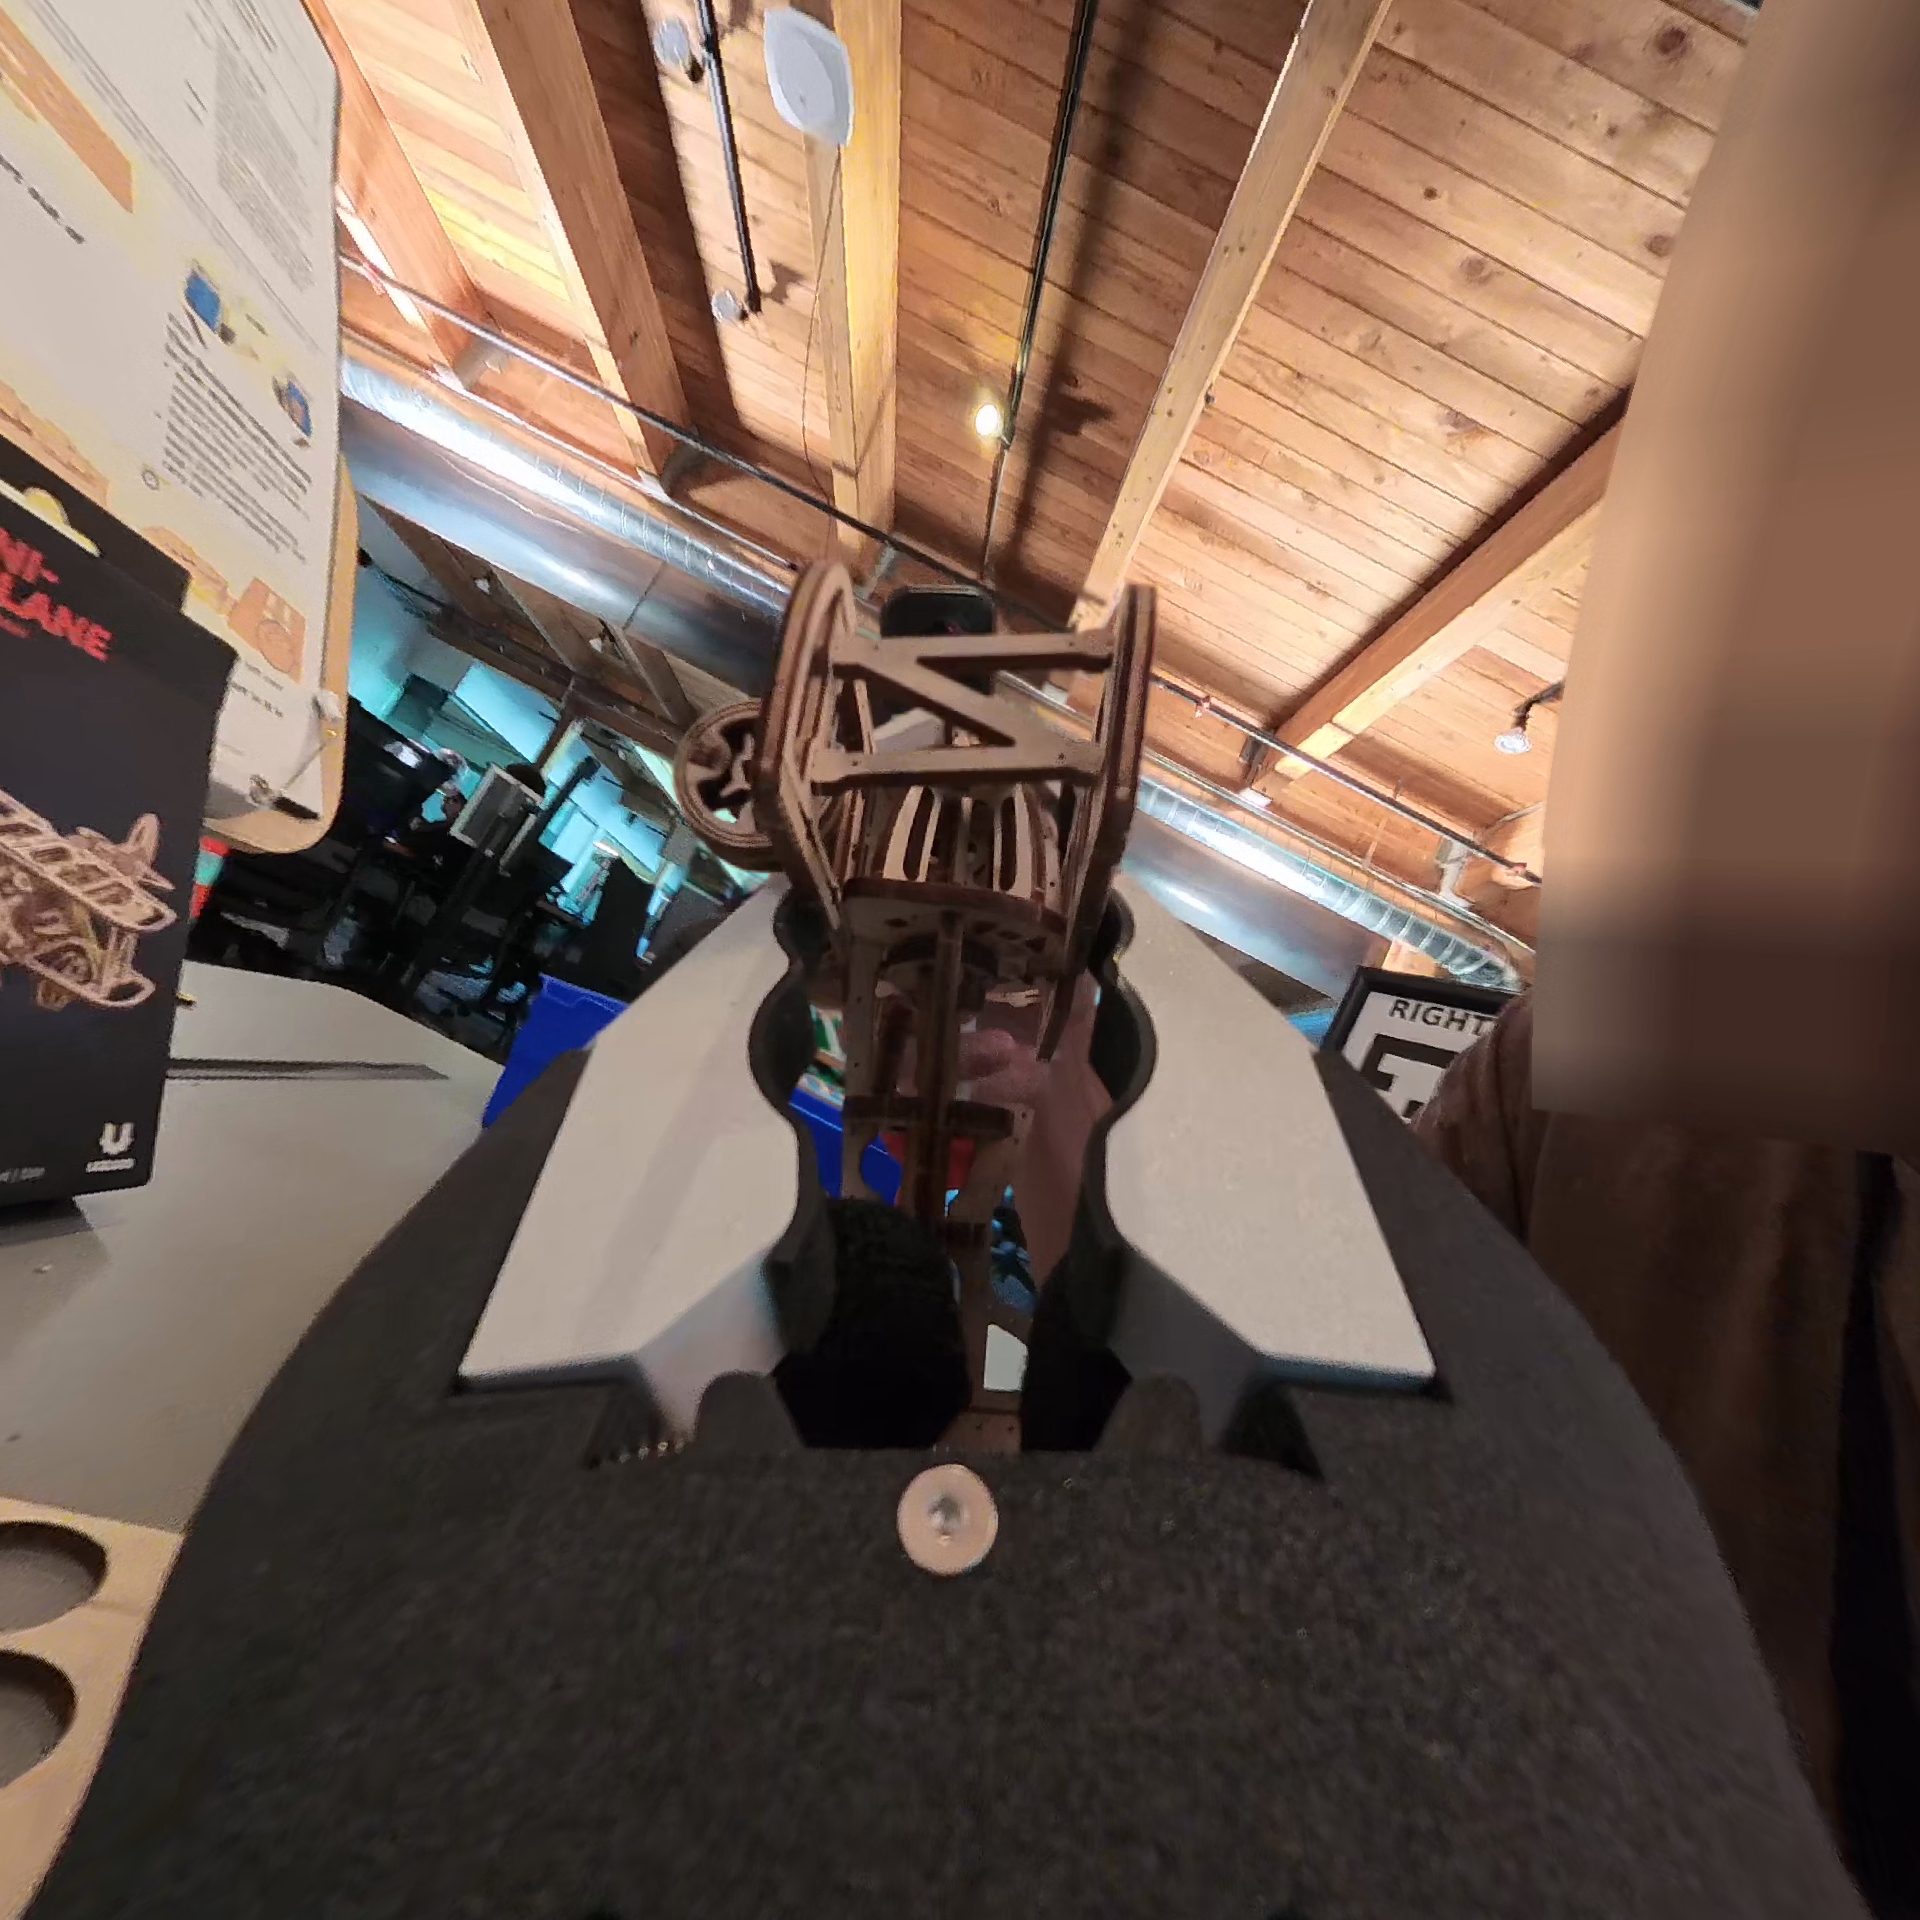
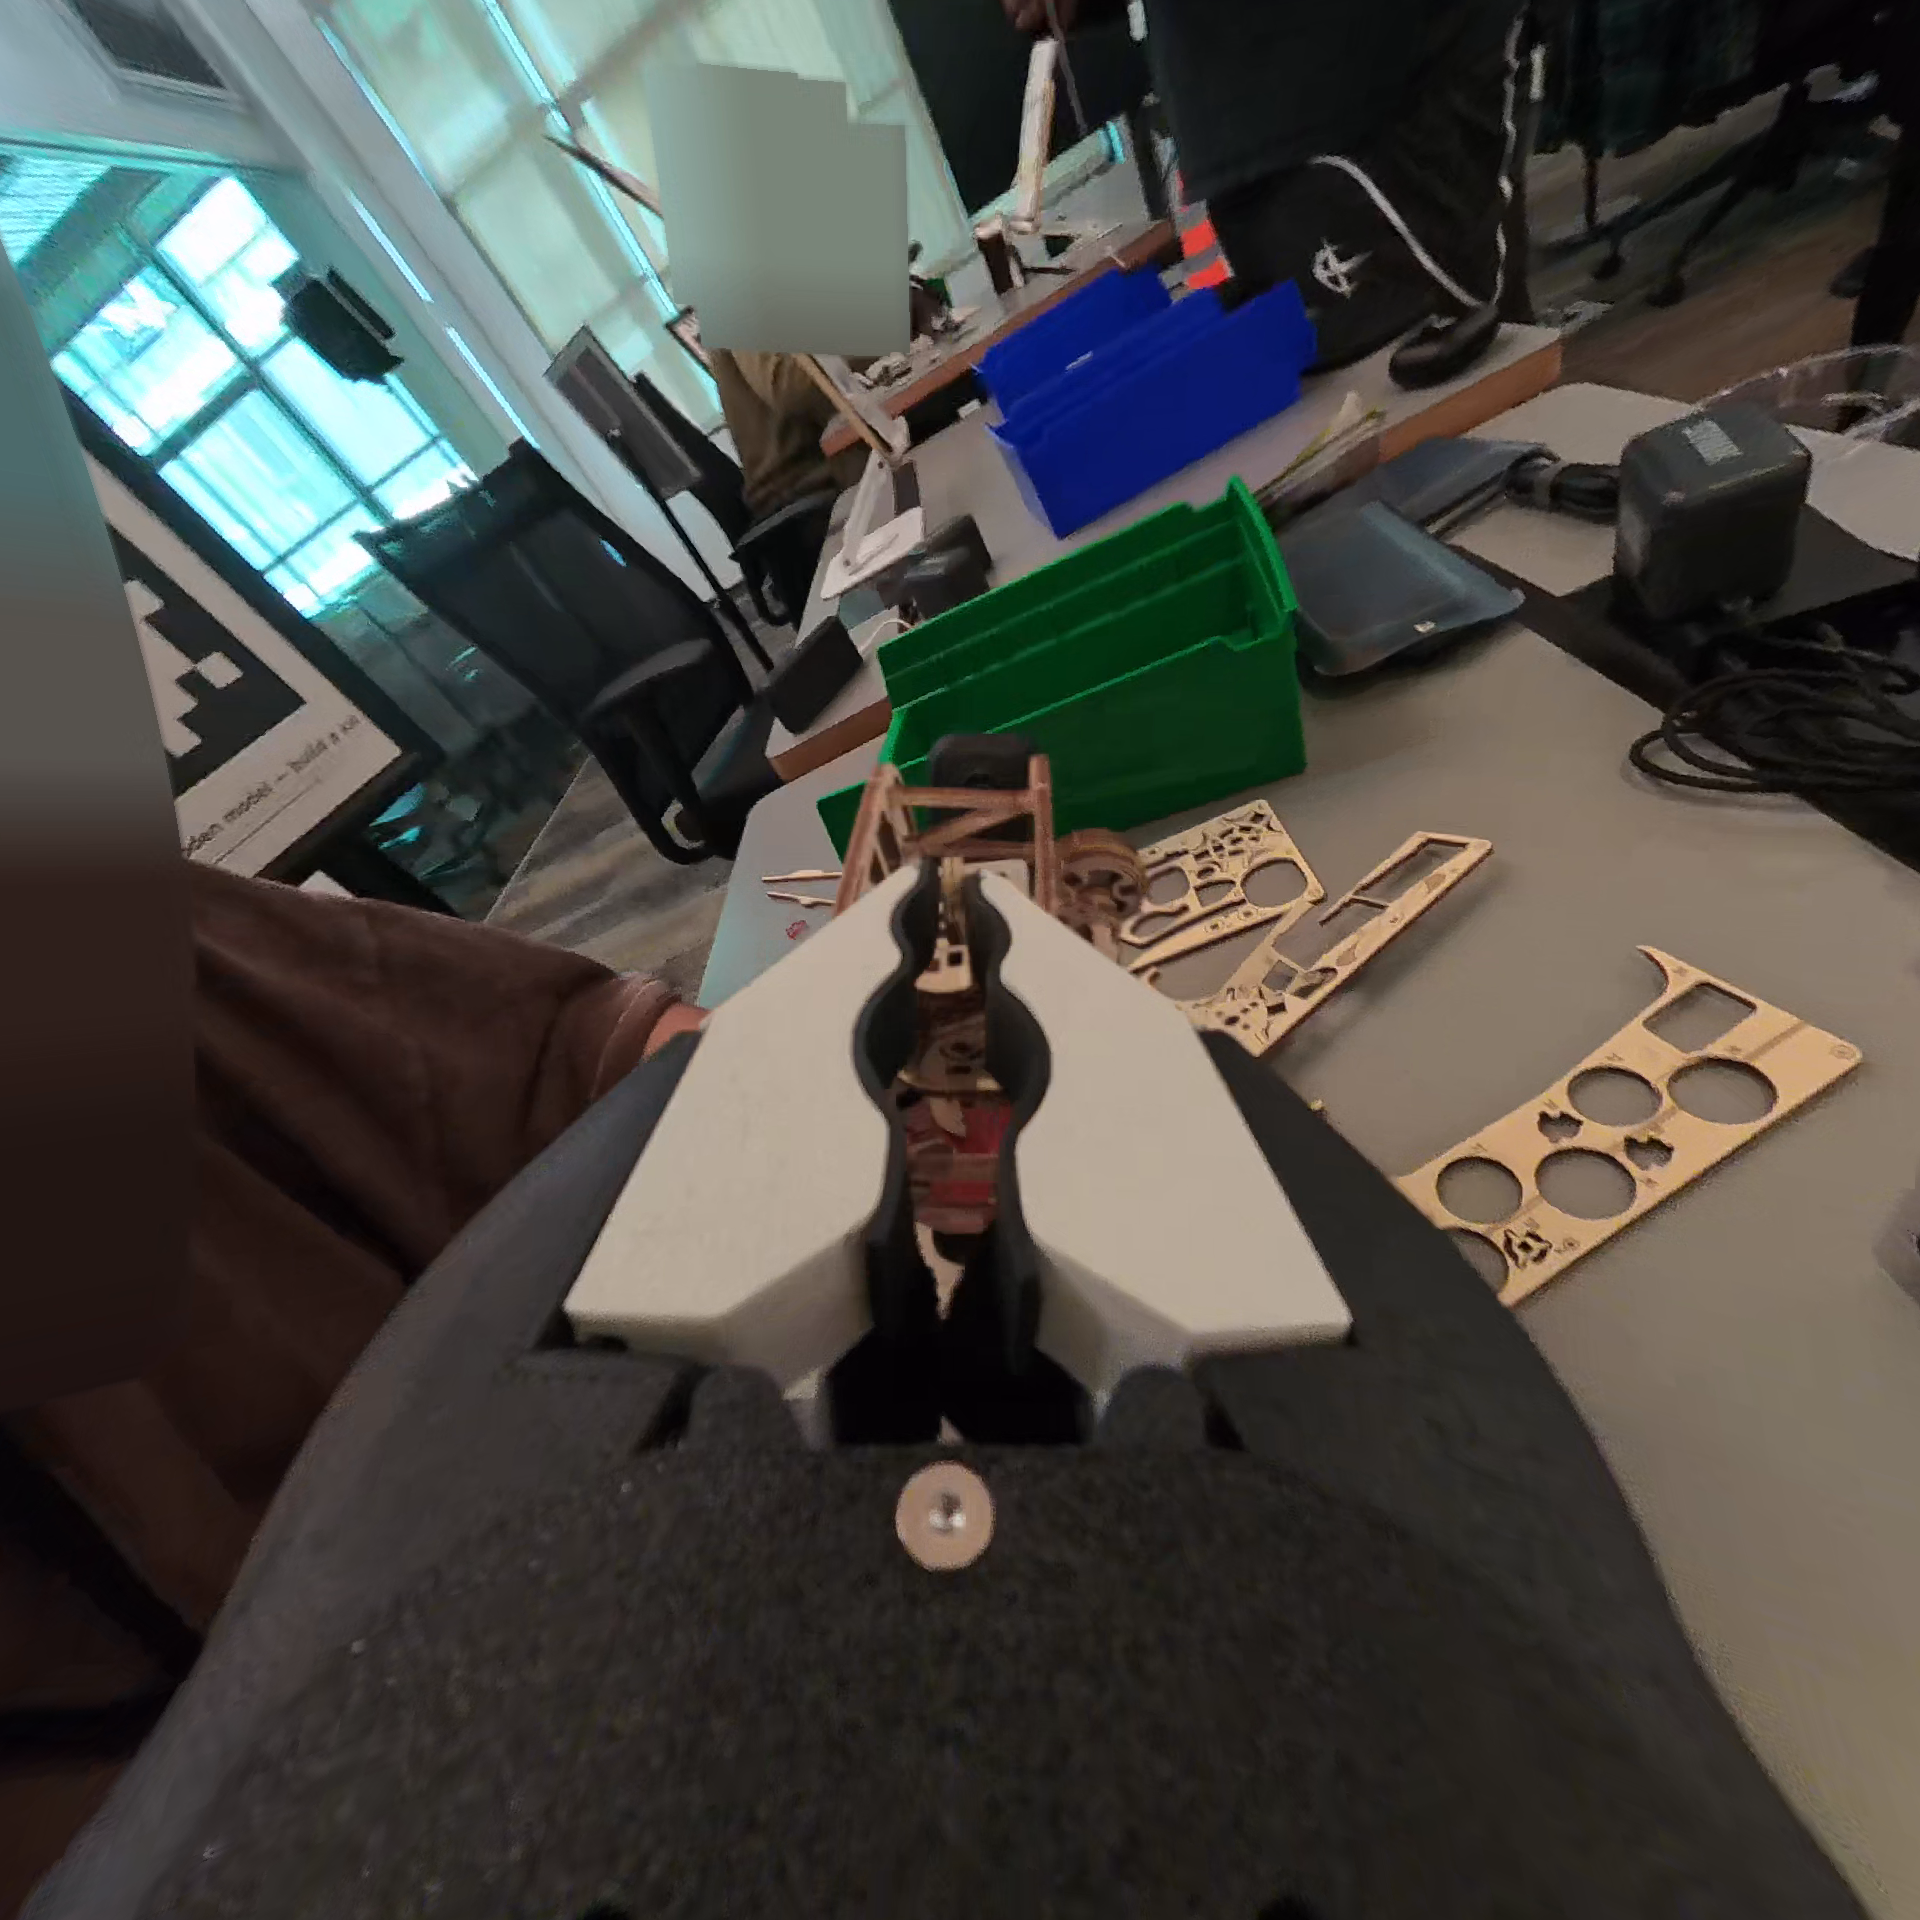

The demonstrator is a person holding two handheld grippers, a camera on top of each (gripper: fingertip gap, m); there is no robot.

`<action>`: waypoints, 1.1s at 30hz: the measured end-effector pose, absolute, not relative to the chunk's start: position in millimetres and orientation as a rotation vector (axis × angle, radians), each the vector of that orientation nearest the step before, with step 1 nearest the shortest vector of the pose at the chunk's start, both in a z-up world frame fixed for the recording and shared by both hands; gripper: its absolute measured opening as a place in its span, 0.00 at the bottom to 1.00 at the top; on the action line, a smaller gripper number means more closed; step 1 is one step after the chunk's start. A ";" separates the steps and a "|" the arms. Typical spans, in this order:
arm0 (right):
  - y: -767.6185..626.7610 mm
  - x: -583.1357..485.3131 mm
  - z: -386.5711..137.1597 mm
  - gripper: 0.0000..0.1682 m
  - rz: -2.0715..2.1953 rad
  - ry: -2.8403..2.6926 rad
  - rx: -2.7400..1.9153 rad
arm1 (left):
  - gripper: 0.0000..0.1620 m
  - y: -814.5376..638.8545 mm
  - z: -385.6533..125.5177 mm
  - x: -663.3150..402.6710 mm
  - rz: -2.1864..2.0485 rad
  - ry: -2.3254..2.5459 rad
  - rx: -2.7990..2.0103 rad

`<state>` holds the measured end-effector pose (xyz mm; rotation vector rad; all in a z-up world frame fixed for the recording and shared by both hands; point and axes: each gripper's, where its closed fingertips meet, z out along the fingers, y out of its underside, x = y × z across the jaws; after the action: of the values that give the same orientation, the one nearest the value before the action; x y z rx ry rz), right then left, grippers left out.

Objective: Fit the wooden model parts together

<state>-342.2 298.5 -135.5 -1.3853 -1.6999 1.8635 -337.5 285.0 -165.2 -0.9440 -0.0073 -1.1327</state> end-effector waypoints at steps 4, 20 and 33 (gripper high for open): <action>295.2 -344.4 -144.8 0.02 1.797 -1.751 -1.460 | 0.30 285.5 -165.5 -338.3 -1.116 -0.014 -0.937; 294.7 -338.6 -143.9 0.05 1.702 -1.804 -1.465 | 0.30 284.6 -165.3 -332.8 -1.144 0.012 -0.948; 296.8 -333.2 -151.0 0.06 1.722 -1.851 -1.518 | 0.30 284.8 -166.5 -329.6 -1.128 0.032 -0.969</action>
<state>-333.2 296.8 -151.0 -1.5184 -1.8508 1.7225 -329.6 284.8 -166.5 -0.9690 0.0324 -1.1276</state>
